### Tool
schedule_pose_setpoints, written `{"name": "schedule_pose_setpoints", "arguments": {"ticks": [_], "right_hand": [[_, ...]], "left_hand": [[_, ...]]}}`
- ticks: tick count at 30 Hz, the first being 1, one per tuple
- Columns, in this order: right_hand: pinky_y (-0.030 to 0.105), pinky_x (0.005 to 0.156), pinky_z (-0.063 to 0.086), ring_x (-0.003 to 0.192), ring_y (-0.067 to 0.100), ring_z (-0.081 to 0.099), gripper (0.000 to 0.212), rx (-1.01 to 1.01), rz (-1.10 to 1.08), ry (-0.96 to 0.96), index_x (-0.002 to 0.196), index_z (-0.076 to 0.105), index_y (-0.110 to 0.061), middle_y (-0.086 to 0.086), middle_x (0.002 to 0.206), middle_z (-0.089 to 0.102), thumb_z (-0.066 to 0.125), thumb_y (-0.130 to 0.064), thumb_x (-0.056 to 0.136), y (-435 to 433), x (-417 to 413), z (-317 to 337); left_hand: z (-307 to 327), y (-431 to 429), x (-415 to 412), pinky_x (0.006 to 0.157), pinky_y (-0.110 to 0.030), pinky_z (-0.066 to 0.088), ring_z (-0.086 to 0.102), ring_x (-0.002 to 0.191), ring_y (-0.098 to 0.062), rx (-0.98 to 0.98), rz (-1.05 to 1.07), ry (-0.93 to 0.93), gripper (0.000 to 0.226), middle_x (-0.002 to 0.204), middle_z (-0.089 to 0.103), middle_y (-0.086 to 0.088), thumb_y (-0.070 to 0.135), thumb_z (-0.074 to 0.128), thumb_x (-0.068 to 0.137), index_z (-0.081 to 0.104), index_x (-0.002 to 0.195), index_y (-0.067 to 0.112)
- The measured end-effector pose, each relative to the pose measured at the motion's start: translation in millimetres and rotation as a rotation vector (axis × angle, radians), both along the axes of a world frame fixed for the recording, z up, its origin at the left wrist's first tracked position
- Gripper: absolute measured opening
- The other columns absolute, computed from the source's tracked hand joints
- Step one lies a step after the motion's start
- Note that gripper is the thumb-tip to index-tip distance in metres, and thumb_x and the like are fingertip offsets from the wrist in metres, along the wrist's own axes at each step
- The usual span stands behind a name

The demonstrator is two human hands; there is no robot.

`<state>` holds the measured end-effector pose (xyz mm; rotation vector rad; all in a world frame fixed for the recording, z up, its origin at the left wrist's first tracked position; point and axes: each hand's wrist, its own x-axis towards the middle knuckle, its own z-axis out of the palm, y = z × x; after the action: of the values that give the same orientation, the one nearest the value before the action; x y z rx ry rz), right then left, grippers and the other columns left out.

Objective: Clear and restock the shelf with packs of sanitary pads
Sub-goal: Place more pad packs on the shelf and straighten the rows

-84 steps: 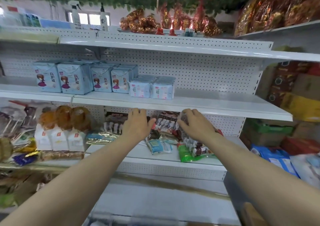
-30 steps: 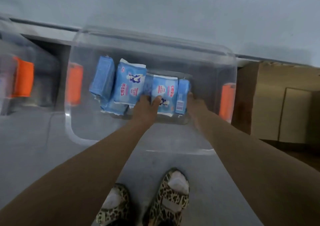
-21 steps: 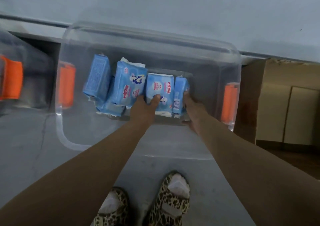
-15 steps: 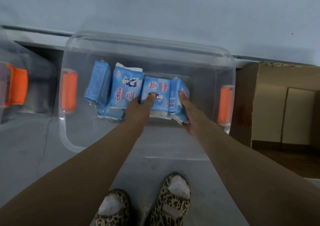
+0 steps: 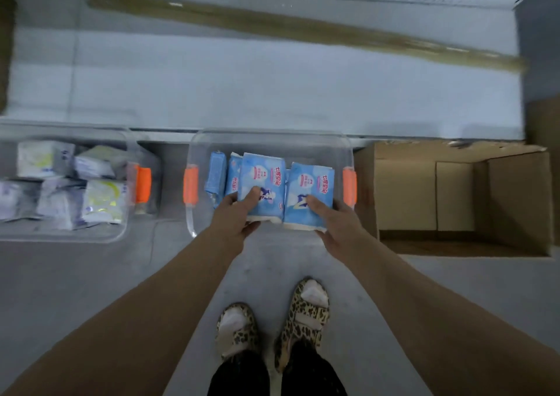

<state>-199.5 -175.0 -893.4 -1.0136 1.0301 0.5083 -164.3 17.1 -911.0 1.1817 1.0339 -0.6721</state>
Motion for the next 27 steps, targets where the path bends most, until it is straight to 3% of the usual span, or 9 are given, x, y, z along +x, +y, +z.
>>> {"name": "schedule_pose_setpoints", "arguments": {"ticks": [2,4,6,7,11,14,18,21,27], "right_hand": [[0.033,0.066,0.061,0.09,0.022,0.076,0.035,0.009,-0.022,-0.012,0.117,0.065,-0.009,0.01,0.109,0.076,0.079,-0.011,0.085,-1,-5,46],[0.04,0.077,0.061,0.097,0.026,0.075,0.067,-0.008,-0.019,-0.037,0.123,0.063,-0.01,0.012,0.116,0.074,0.094,-0.026,0.066,0,-7,96],[0.048,0.091,0.058,0.105,0.029,0.072,0.096,-0.017,-0.01,-0.108,0.127,0.063,-0.012,0.011,0.121,0.072,0.102,-0.039,0.044,0,-10,146],[0.051,0.095,0.056,0.108,0.029,0.071,0.099,-0.019,-0.02,-0.143,0.127,0.063,-0.014,0.009,0.121,0.072,0.103,-0.041,0.04,0,-12,172],[0.048,0.097,0.055,0.106,0.025,0.072,0.078,-0.061,-0.069,-0.223,0.131,0.06,-0.012,0.007,0.117,0.074,0.09,-0.028,0.061,5,-19,295],[0.036,0.076,0.061,0.091,0.019,0.076,0.05,-0.106,-0.045,-0.319,0.122,0.061,-0.008,0.005,0.102,0.078,0.082,-0.023,0.079,4,-27,374],[0.04,0.085,0.058,0.096,0.022,0.074,0.062,-0.214,-0.041,-0.471,0.124,0.062,-0.006,0.008,0.107,0.077,0.084,-0.031,0.072,-2,-30,469],[0.04,0.091,0.053,0.098,0.022,0.071,0.041,-0.259,-0.062,-0.598,0.119,0.064,-0.008,0.01,0.113,0.074,0.077,-0.024,0.084,-11,-23,537],[0.033,0.079,0.058,0.089,0.022,0.073,0.034,-0.307,-0.13,-0.849,0.117,0.064,-0.004,0.01,0.105,0.076,0.074,-0.012,0.086,-35,-10,652]], "left_hand": [[49,4,1,0.085,-0.044,0.059,0.071,0.105,-0.026,-0.035,-0.003,-0.016,0.057,0.118,0.072,-0.006,0.027,0.083,0.08,0.059,0.13,0.013],[101,7,1,0.087,-0.048,0.059,0.072,0.102,-0.027,-0.072,-0.015,-0.046,0.062,0.116,0.073,-0.008,0.027,0.084,0.079,0.057,0.131,0.008],[157,8,2,0.071,-0.037,0.06,0.072,0.094,-0.023,-0.084,-0.047,-0.088,0.052,0.115,0.072,-0.009,0.025,0.08,0.084,0.058,0.127,0.005],[185,9,3,0.064,-0.031,0.058,0.071,0.091,-0.021,-0.097,-0.066,-0.103,0.047,0.114,0.072,-0.008,0.025,0.078,0.086,0.06,0.125,0.006],[298,16,7,0.077,-0.031,0.057,0.069,0.102,-0.016,-0.163,-0.157,-0.142,0.031,0.112,0.073,-0.002,0.027,0.08,0.082,0.069,0.107,0.013],[384,24,10,0.08,-0.035,0.059,0.069,0.107,-0.02,-0.241,-0.28,-0.239,0.051,0.116,0.073,-0.009,0.027,0.084,0.071,0.067,0.114,0.007],[493,29,20,0.08,-0.032,0.056,0.07,0.102,-0.015,-0.282,-0.459,-0.411,0.042,0.11,0.075,-0.003,0.026,0.076,0.081,0.064,0.119,0.012],[567,27,34,0.081,-0.034,0.059,0.07,0.103,-0.019,-0.268,-0.553,-0.556,0.042,0.115,0.074,-0.006,0.024,0.072,0.084,0.062,0.124,0.013],[688,9,51,0.074,-0.03,0.062,0.074,0.09,-0.014,-0.222,-0.63,-0.807,0.029,0.109,0.076,-0.004,0.019,0.07,0.09,0.065,0.118,0.017]]}}
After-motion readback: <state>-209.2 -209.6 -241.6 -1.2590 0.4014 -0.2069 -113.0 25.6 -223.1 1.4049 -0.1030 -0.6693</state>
